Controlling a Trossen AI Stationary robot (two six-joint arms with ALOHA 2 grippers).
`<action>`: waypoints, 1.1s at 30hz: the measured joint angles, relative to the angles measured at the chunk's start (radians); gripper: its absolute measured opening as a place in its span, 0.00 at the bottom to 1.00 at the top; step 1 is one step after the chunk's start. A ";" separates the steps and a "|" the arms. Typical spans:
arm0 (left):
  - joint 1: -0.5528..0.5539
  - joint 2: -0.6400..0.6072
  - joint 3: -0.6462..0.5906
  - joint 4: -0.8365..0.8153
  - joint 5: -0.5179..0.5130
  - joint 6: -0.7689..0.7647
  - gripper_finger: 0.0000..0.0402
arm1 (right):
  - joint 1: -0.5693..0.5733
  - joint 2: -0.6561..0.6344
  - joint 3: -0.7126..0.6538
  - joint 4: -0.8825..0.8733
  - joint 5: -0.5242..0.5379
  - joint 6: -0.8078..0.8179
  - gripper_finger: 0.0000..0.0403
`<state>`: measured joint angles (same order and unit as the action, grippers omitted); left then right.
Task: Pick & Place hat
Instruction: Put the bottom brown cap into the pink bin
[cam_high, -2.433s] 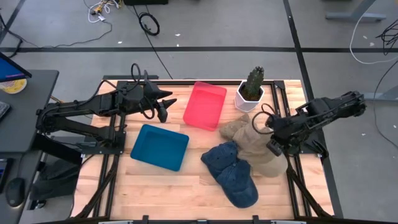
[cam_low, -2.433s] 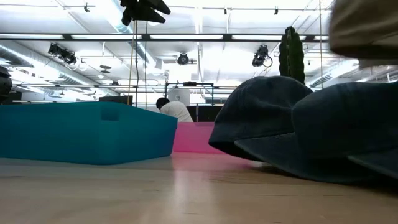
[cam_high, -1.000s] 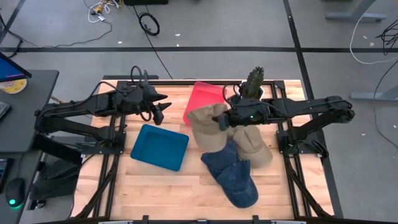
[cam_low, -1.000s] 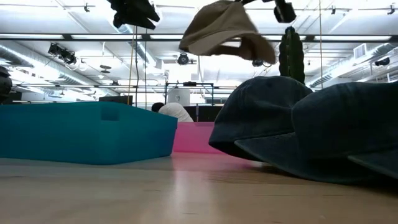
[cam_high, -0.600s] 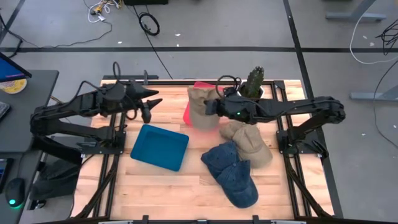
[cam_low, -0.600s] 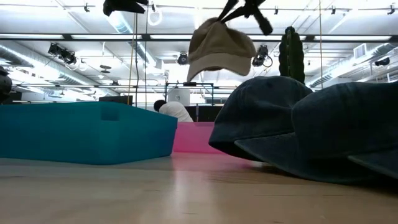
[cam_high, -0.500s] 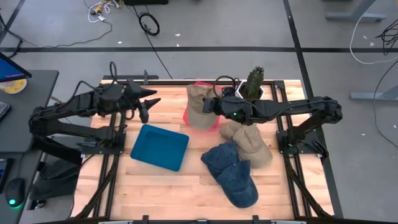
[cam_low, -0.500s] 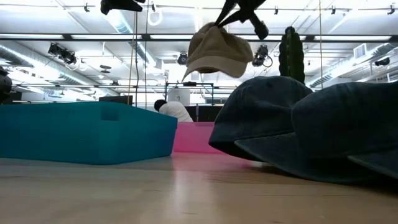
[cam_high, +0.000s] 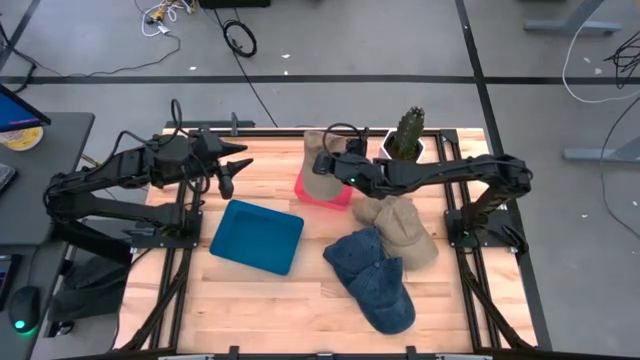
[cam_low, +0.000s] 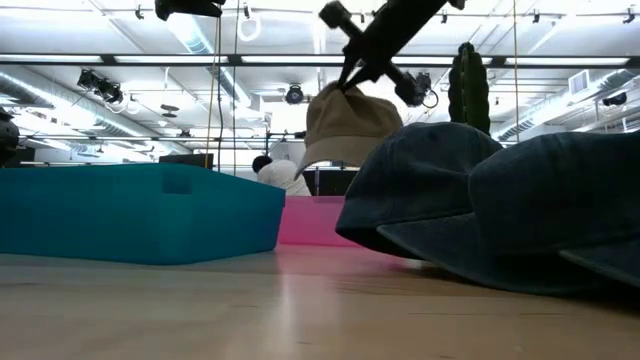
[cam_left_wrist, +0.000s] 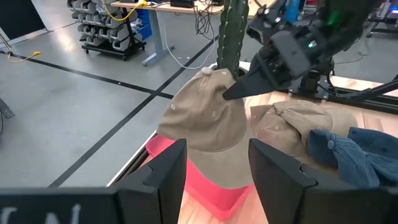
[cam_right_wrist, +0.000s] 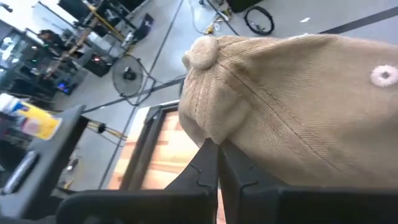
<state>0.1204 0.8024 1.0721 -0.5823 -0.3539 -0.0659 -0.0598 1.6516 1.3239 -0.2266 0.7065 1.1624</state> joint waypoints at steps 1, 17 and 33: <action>0.000 0.000 0.000 0.000 0.000 0.000 0.44 | -0.008 0.005 0.000 -0.015 -0.001 0.001 0.00; 0.000 0.000 0.000 0.001 0.000 0.011 0.44 | -0.072 0.063 0.000 -0.092 -0.038 0.035 0.00; 0.000 0.000 0.000 0.001 0.000 0.010 0.44 | -0.079 0.055 0.000 -0.092 -0.043 0.030 0.00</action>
<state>0.1206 0.8024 1.0721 -0.5817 -0.3538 -0.0559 -0.1390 1.7065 1.3235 -0.3187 0.6639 1.1925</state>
